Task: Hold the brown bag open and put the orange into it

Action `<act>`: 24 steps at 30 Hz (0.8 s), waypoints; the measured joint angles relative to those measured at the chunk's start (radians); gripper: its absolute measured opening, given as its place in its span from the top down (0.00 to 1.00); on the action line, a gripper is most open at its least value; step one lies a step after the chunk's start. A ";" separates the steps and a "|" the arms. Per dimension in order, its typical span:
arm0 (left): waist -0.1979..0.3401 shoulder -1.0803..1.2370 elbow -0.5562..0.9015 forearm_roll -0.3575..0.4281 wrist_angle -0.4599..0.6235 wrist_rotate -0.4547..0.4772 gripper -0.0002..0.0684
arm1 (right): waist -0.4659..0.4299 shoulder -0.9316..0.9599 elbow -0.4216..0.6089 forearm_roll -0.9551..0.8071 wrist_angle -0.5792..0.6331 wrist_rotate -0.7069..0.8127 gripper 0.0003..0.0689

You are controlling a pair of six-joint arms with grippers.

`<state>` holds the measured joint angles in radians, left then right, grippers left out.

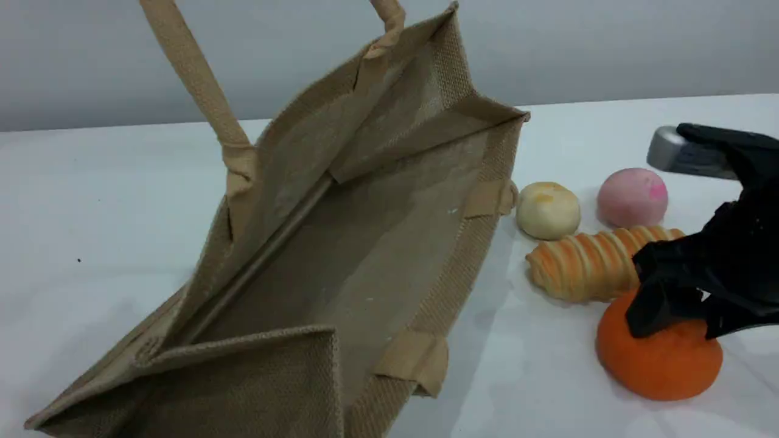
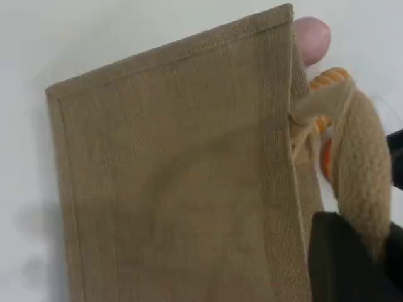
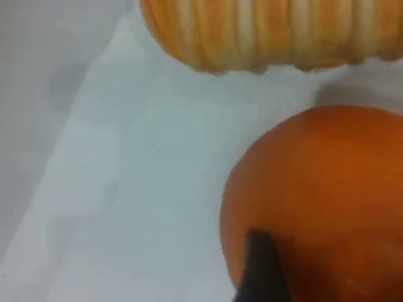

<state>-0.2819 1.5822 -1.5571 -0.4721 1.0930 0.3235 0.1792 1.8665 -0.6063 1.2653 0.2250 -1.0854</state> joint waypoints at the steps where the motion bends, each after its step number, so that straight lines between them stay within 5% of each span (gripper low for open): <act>1: 0.000 0.000 0.000 0.000 0.000 0.000 0.88 | 0.000 0.000 0.000 -0.001 0.005 -0.008 0.46; 7: 0.000 0.000 0.000 -0.001 0.002 0.000 0.88 | 0.000 -0.005 0.000 0.013 0.020 -0.021 0.92; 24: 0.000 -0.044 -0.002 0.000 0.014 0.001 0.88 | 0.000 -0.355 -0.017 0.122 0.197 -0.026 0.95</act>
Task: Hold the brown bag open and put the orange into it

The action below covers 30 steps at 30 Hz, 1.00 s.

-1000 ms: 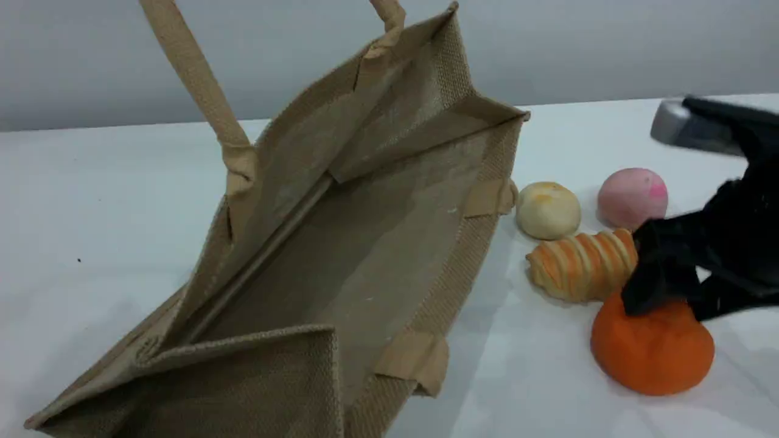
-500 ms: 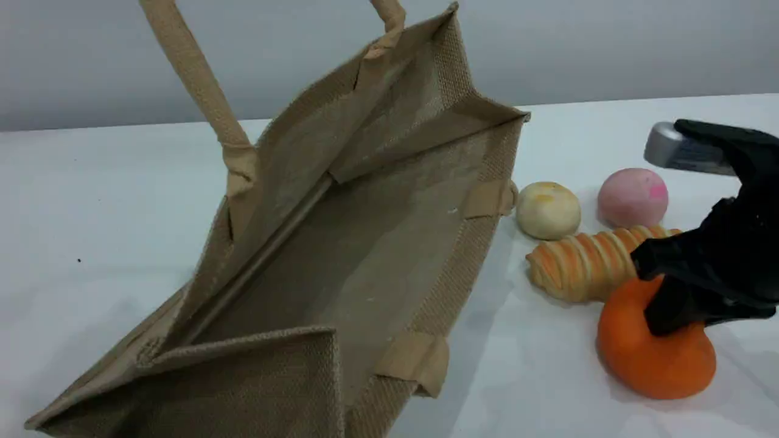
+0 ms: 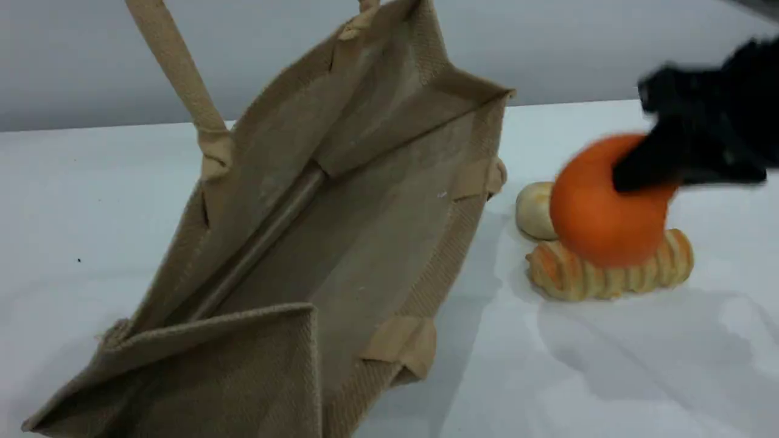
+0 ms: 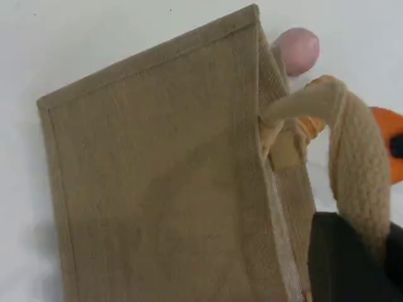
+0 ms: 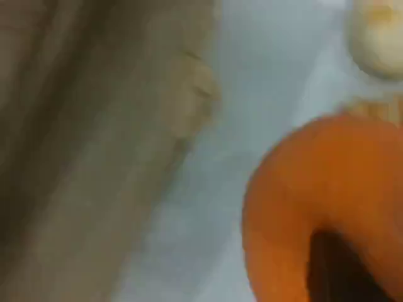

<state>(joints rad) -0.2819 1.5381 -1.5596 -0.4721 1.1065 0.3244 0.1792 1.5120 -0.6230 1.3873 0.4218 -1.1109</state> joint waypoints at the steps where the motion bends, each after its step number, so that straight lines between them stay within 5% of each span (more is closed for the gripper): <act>1: 0.000 0.000 0.000 -0.001 0.000 0.000 0.88 | 0.000 -0.015 -0.010 0.015 0.013 -0.006 0.95; 8: 0.000 0.001 0.000 -0.025 -0.003 0.001 0.88 | 0.027 -0.027 -0.070 0.096 0.131 -0.039 0.95; 19: 0.000 0.000 0.000 -0.039 -0.006 0.003 0.88 | 0.239 -0.022 -0.073 0.339 0.020 -0.234 0.95; 30: 0.000 -0.002 0.000 -0.059 -0.006 0.009 0.88 | 0.242 0.150 -0.158 0.357 0.111 -0.314 0.95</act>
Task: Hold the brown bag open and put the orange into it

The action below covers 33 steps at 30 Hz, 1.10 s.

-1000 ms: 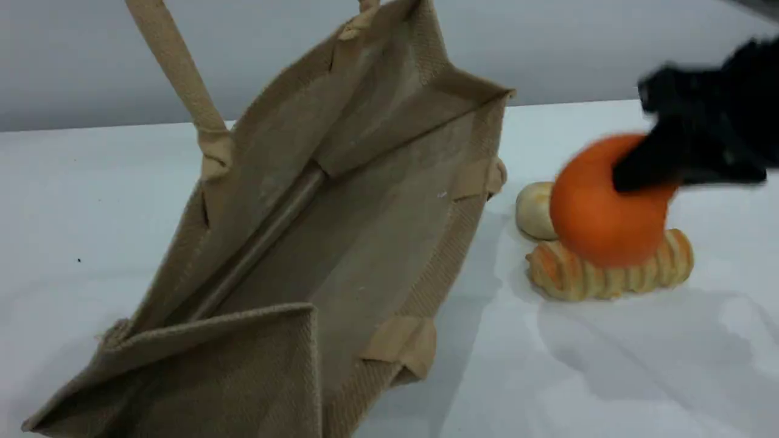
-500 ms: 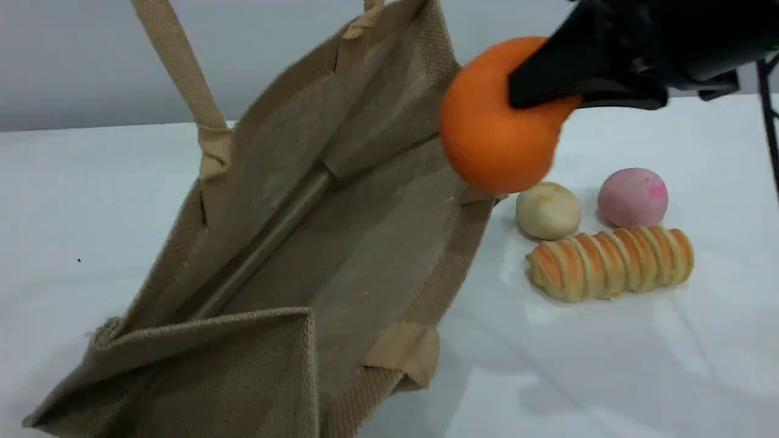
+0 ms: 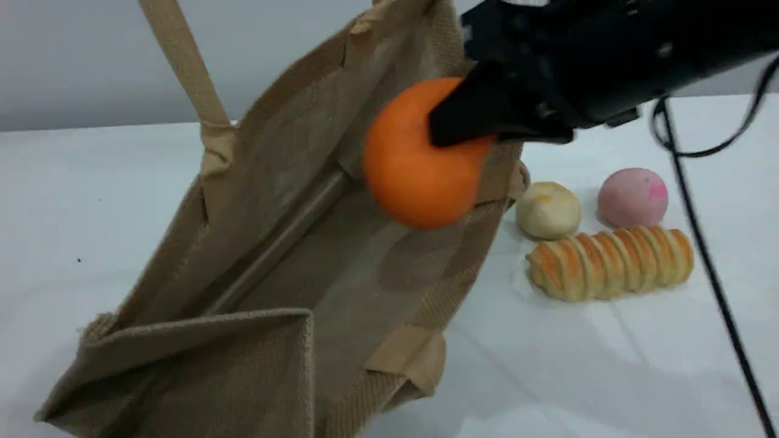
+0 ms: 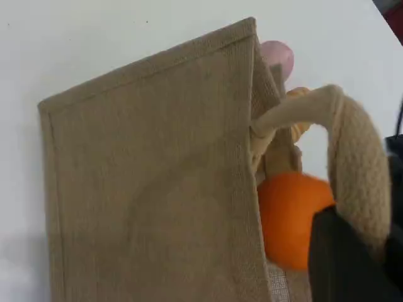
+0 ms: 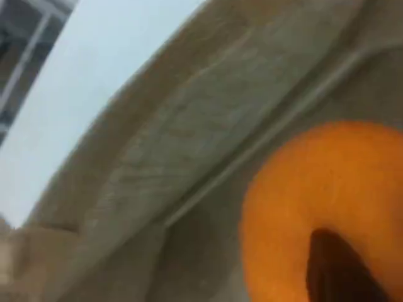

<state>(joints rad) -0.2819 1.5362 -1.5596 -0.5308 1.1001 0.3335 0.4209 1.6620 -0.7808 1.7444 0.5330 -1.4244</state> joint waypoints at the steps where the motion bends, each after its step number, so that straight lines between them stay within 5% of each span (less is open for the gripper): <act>1: 0.000 0.000 0.000 0.003 0.000 0.000 0.88 | 0.000 0.022 -0.014 0.000 0.019 0.000 0.95; 17: 0.000 0.000 0.000 0.006 0.005 0.000 0.88 | 0.151 0.207 -0.158 0.001 -0.006 0.010 0.94; 25: 0.000 0.000 0.000 0.006 0.011 0.001 0.88 | 0.158 0.242 -0.174 0.001 -0.016 0.010 0.91; 30: 0.000 0.000 0.000 0.006 0.011 0.001 0.88 | 0.158 0.242 -0.174 0.001 -0.015 0.007 0.79; 33: 0.000 0.000 0.000 0.006 0.011 0.001 0.88 | 0.158 0.242 -0.174 0.001 -0.013 0.003 0.63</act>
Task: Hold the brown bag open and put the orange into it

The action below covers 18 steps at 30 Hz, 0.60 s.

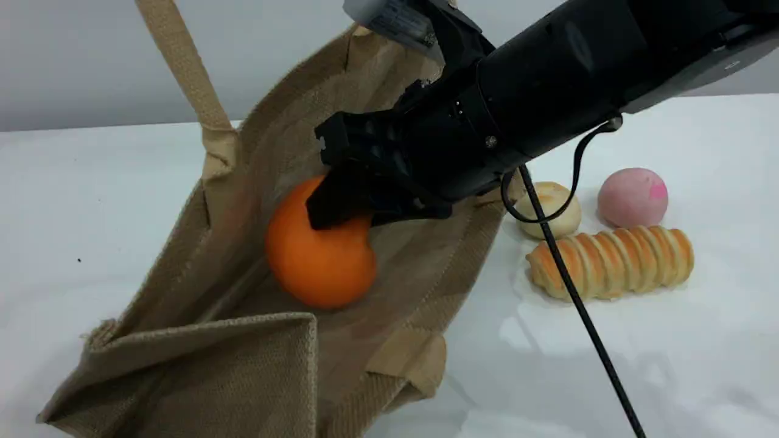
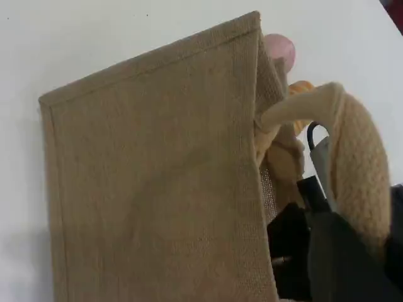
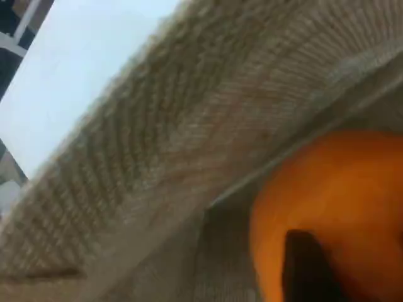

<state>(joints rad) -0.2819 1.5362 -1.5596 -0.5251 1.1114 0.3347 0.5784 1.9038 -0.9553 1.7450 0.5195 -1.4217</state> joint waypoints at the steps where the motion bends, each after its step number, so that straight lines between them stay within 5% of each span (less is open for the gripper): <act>1: 0.000 0.000 0.000 0.000 0.000 0.000 0.88 | 0.000 0.000 0.000 0.000 0.002 0.000 0.58; 6: 0.000 0.000 0.000 0.000 0.004 0.000 0.88 | 0.000 0.000 0.000 0.000 0.039 -0.002 0.40; 18: 0.000 0.000 0.001 0.001 -0.001 0.000 0.88 | -0.042 -0.145 0.000 -0.183 0.038 0.118 0.38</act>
<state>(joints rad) -0.2819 1.5362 -1.5586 -0.5241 1.1105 0.3347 0.5361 1.7589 -0.9553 1.5615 0.5577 -1.3032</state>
